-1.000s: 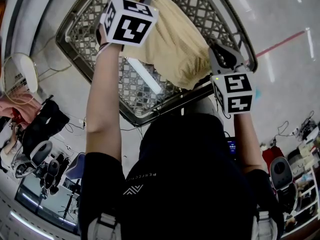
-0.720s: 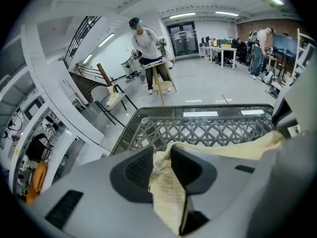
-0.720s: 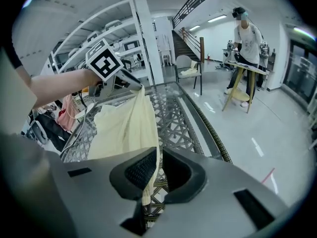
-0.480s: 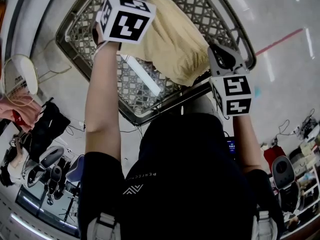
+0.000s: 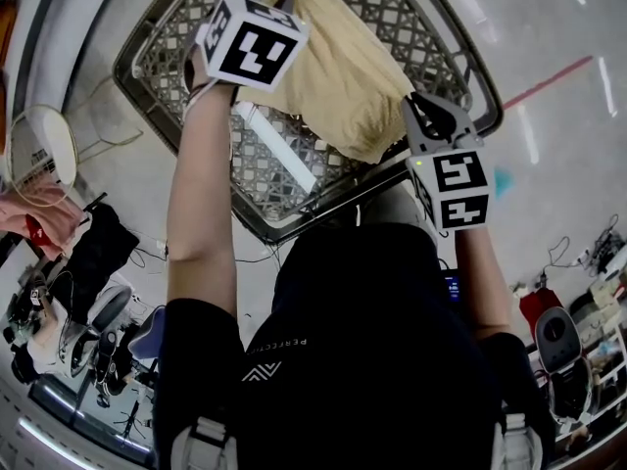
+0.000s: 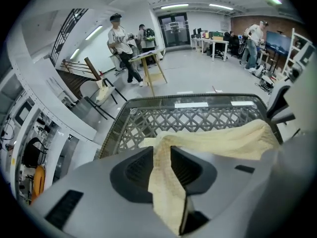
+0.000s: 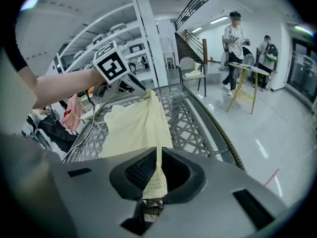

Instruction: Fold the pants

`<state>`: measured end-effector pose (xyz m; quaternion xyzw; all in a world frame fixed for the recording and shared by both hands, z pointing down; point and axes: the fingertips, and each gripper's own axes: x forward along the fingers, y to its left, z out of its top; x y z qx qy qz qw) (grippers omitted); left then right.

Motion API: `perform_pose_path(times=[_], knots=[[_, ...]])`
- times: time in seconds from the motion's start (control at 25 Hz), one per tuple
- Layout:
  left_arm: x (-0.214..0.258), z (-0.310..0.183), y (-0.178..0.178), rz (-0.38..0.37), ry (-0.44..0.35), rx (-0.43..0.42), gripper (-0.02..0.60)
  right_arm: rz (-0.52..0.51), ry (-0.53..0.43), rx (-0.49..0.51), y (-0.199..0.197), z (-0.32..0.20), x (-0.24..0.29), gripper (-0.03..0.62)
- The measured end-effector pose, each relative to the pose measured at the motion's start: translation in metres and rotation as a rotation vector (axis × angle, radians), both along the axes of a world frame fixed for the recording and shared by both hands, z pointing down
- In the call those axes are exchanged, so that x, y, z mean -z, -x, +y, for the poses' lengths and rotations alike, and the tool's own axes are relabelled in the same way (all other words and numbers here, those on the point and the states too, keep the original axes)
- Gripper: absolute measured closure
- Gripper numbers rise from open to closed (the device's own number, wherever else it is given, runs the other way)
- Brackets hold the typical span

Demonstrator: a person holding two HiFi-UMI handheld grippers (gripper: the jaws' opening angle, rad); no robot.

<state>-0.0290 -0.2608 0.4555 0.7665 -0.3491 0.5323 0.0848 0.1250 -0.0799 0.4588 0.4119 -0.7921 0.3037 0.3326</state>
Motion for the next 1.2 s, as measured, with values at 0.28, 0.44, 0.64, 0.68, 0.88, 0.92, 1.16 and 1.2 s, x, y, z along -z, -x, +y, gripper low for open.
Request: perform_pose_path(times=[0.28, 0.44, 0.64, 0.68, 0.88, 0.92, 1.16, 1.2], knots=[[0.004, 0.015, 0.002, 0.027, -0.006, 0.029, 0.474, -0.015, 0.005, -0.002, 0.003, 0.006, 0.001, 0.546], [0.018, 0.025, 0.004, 0.111, -0.039, 0.087, 0.500, -0.022, 0.000, 0.000, 0.007, 0.010, 0.005, 0.546], [0.021, 0.060, 0.003, 0.168, -0.026, 0.106, 0.552, -0.024, -0.005, 0.013, 0.014, 0.018, 0.009, 0.546], [0.021, 0.069, 0.003, 0.172, -0.021, 0.102, 0.555, -0.025, -0.005, 0.015, 0.016, 0.019, 0.010, 0.546], [0.021, 0.114, 0.002, 0.223, 0.008, 0.120, 0.565, -0.025, -0.008, 0.024, 0.023, 0.027, 0.015, 0.546], [0.022, 0.122, 0.003, 0.232, 0.010, 0.128, 0.566, -0.024, -0.009, 0.026, 0.024, 0.029, 0.016, 0.546], [0.032, 0.162, 0.009, 0.290, 0.008, 0.184, 0.568, -0.005, -0.013, 0.036, 0.030, 0.045, 0.022, 0.548], [0.035, 0.166, 0.011, 0.297, 0.005, 0.194, 0.568, -0.002, -0.018, 0.038, 0.032, 0.048, 0.025, 0.546]])
